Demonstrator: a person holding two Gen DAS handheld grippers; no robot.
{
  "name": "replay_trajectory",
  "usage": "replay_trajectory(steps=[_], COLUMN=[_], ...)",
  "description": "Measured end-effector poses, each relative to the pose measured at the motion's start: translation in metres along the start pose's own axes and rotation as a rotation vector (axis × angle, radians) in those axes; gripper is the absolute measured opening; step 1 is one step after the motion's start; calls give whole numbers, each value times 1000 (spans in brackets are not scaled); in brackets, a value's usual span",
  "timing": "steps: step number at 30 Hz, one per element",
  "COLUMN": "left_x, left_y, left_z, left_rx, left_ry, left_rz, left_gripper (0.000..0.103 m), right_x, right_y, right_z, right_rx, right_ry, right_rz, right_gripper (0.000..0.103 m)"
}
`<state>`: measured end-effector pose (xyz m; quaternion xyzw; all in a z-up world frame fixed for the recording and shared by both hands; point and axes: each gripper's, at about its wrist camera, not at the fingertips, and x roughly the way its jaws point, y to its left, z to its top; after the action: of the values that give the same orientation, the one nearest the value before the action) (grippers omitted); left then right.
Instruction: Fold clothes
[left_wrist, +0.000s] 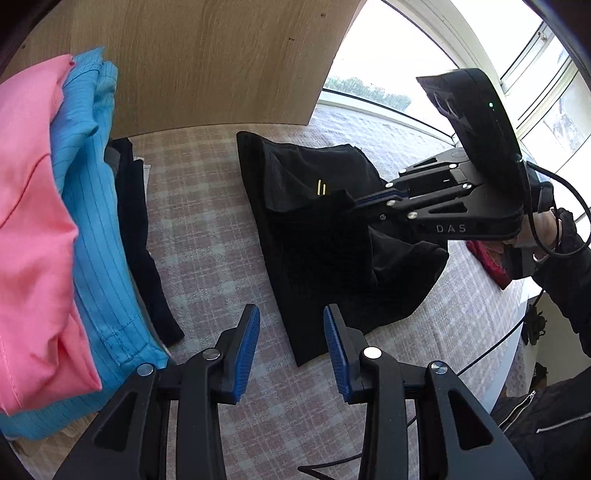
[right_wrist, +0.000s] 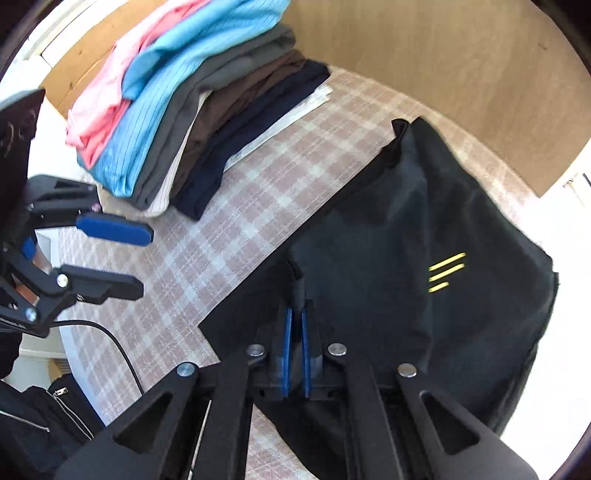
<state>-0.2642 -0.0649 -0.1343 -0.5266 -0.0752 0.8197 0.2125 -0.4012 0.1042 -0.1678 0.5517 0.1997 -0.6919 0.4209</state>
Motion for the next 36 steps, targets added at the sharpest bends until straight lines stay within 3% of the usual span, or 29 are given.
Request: replay_trajectory(steps=[4, 10, 13, 15, 16, 18, 20, 22, 25, 28, 30, 32, 34, 36], left_x=[22, 61, 74, 83, 88, 90, 84, 77, 79, 99, 96, 82, 75, 76], left_y=[-12, -14, -11, -8, -7, -3, -6, -10, -19, -20, -16, -11, -2, 8], left_z=[30, 73, 88, 98, 103, 104, 100, 90, 70, 58, 59, 68, 83, 97], left_rx=[43, 37, 38, 39, 38, 31, 39, 50, 101, 96, 70, 31, -28, -78], left_ry=[-7, 0, 1, 2, 4, 8, -1, -8, 17, 99, 87, 32, -16, -45], left_rz=[-21, -77, -74, -72, -69, -50, -67, -98, -115, -30, -26, -19, -10, 40], left_gripper=[34, 34, 34, 34, 34, 34, 34, 34, 43, 42, 41, 43, 49, 57], right_x=[-35, -50, -27, -27, -32, -47, -63, -71, -49, -2, 15, 4, -23, -46], right_y=[-47, -119, -150, -160, -161, -158, -146, -124, -95, -81, -85, -88, -96, -113], right_z=[10, 25, 32, 27, 24, 15, 5, -9, -38, -63, -77, -79, -78, -77], right_rx=[77, 145, 174, 207, 218, 238, 245, 217, 227, 211, 249, 279, 313, 367], right_ry=[-49, -101, -16, -8, -23, -68, -124, -161, -117, -20, -1, -21, -113, -194], right_rz=[-96, -221, -300, -349, -348, -343, -366, -259, -86, -120, -124, -92, -77, -127], right_gripper=[5, 5, 12, 17, 19, 37, 37, 37, 37, 37, 37, 37, 37, 50])
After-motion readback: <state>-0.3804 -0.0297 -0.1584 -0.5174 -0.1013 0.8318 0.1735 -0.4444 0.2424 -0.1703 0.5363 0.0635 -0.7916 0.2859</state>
